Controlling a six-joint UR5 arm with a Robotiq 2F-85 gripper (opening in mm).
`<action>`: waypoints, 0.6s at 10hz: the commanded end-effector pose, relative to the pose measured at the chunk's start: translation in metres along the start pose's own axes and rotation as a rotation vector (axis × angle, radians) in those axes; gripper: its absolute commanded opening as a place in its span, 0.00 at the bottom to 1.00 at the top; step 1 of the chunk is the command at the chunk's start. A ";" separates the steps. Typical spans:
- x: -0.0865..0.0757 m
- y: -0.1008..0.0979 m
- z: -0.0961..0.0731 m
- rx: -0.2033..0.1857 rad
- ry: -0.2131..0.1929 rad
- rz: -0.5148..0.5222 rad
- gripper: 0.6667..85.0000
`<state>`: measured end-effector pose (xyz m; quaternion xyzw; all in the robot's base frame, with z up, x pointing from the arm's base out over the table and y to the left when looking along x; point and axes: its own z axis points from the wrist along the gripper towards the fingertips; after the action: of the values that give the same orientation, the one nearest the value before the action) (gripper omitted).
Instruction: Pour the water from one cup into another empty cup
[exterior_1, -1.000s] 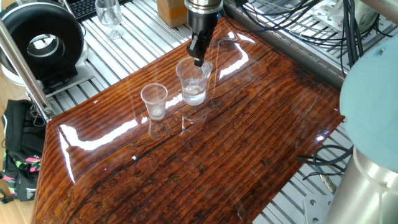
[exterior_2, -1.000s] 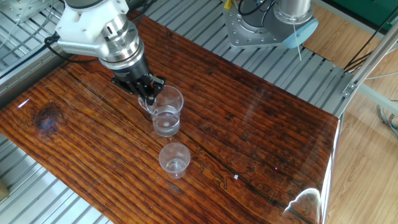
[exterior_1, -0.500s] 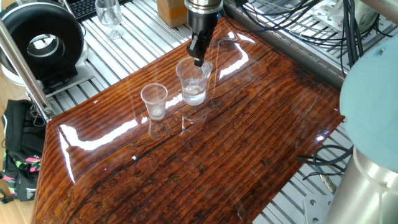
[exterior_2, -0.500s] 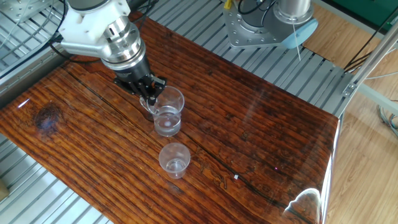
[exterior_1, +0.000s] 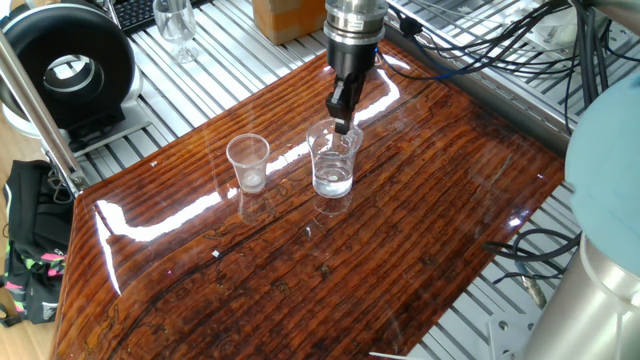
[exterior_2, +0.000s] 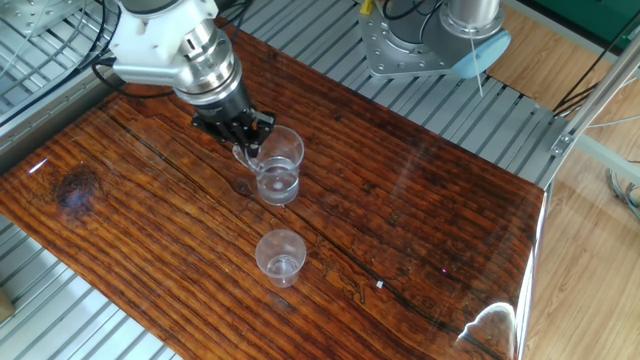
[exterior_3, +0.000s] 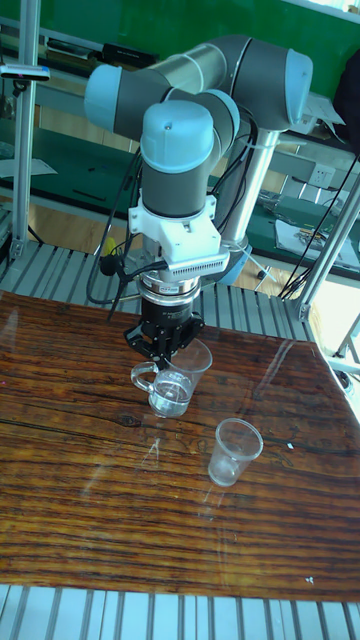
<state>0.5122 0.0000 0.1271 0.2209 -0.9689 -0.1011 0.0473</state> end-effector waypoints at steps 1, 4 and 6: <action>0.001 0.009 0.000 -0.035 -0.008 -0.032 0.01; 0.001 0.003 0.000 -0.012 -0.003 -0.046 0.01; -0.002 0.000 0.006 -0.007 -0.007 -0.057 0.01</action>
<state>0.5095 0.0006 0.1241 0.2424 -0.9634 -0.1044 0.0474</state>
